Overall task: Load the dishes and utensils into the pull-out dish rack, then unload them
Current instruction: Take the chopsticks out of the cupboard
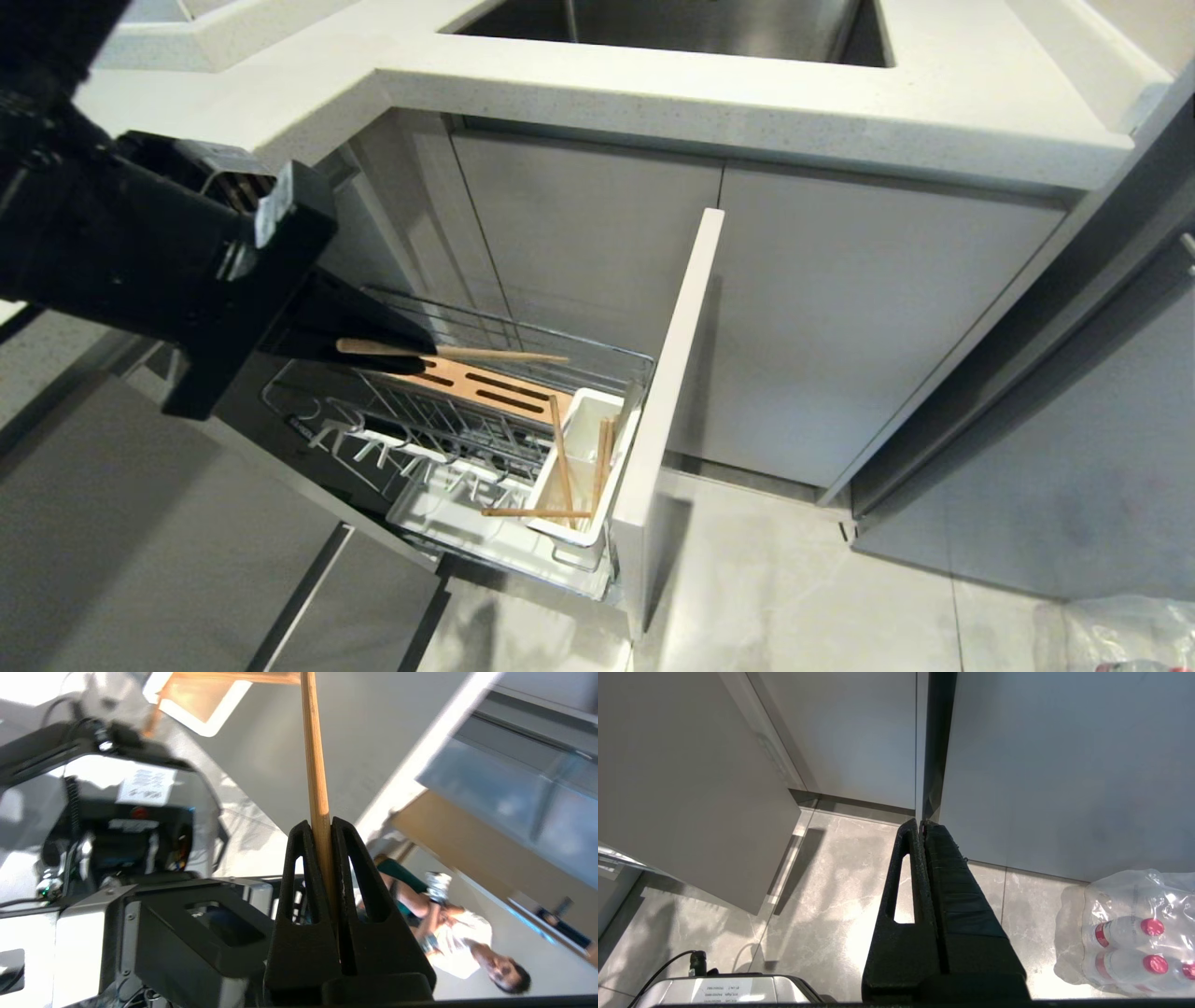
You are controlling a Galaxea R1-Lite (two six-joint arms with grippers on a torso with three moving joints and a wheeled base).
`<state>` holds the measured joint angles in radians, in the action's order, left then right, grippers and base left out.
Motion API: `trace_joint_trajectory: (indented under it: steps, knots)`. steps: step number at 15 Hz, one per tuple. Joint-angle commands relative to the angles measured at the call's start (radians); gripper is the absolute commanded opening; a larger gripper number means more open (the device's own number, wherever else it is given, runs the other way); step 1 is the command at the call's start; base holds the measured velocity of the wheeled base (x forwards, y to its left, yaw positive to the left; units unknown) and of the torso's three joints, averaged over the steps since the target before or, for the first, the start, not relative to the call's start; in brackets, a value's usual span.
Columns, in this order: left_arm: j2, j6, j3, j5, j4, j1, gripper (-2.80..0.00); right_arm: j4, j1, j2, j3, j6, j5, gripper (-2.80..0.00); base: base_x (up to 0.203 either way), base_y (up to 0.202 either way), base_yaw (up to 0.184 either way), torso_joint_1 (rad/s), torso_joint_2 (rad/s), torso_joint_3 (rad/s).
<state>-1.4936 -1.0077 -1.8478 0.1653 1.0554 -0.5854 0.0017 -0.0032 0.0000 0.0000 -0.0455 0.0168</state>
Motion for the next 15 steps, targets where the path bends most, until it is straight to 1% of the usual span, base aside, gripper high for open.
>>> trace_joint_trajectory:
  steps: [1,2,3,4,5,6,7,8,9,10,12,13,14,15]
  knots:
    - [0.059,-0.006,-0.014,0.0,0.005,-0.012,-2.8,0.0,0.0,0.0,0.002,0.0,0.0,-2.8,0.0,0.0,0.0,0.0,0.0,0.0]
    - [0.086,-0.006,-0.024,-0.006,0.004,-0.017,-2.8,0.0,0.0,0.0,0.002,0.0,0.0,-2.8,0.0,0.0,0.0,0.0,0.0,0.0]
    - [0.125,-0.006,-0.033,-0.026,0.002,-0.029,-2.8,0.0,0.0,0.0,0.002,0.0,0.0,-2.8,0.0,0.0,0.0,0.0,0.0,0.0]
    - [0.161,0.002,-0.047,-0.068,-0.001,-0.045,-2.8,0.0,0.0,0.0,0.002,0.0,0.0,-2.8,0.0,0.0,0.0,0.0,0.0,0.0]
    - [0.192,0.028,-0.058,-0.113,-0.004,-0.05,-2.8,0.0,0.0,0.0,0.002,0.0,0.0,-2.8,0.0,0.0,0.0,0.0,0.0,0.0]
    - [0.225,0.076,-0.071,-0.172,-0.01,-0.053,-2.8,0.0,0.0,0.0,0.002,0.001,0.0,-2.8,0.0,0.0,0.0,0.0,0.0,0.0]
    - [0.26,0.132,-0.08,-0.253,-0.025,-0.053,-2.8,0.0,0.0,0.0,0.002,0.0,0.0,-2.8,0.0,0.0,0.0,0.0,0.0,0.0]
    - [0.281,0.17,-0.085,-0.316,-0.049,-0.051,-2.8,0.0,0.0,0.0,0.002,0.001,0.0,-2.8,0.0,0.0,0.0,0.0,0.0,0.0]
    - [0.304,0.21,-0.086,-0.41,-0.09,-0.041,-2.8,0.0,0.0,0.0,0.002,0.0,0.0,-2.8,0.0,0.0,0.0,0.0,0.0,0.0]
    - [0.324,0.26,-0.086,-0.479,-0.123,-0.005,-2.8,0.0,0.0,0.0,0.002,0.001,0.0,-2.8,0.0,0.0,0.0,0.0,0.0,0.0]
    - [0.335,0.338,-0.088,-0.553,-0.157,0.08,-2.8,0.0,0.0,0.0,0.002,0.0,0.0,-2.8,0.0,0.0,0.0,0.0,0.0,0.0]
    - [0.337,0.373,-0.087,-0.588,-0.175,0.136,-2.8,0.0,0.0,0.0,0.002,0.001,0.0,-2.8,0.0,0.0,0.0,0.0,0.0,0.0]
    - [0.336,0.421,-0.085,-0.619,-0.186,0.202,-2.8,0.0,0.0,0.0,0.002,0.001,0.0,-2.8,0.0,0.0,0.0,0.0,0.0,0.0]
    - [0.331,0.456,-0.084,-0.643,-0.192,0.273,-2.8,0.0,0.0,0.0,0.002,0.0,0.0,-2.8,0.0,0.0,0.0,0.0,0.0,0.0]
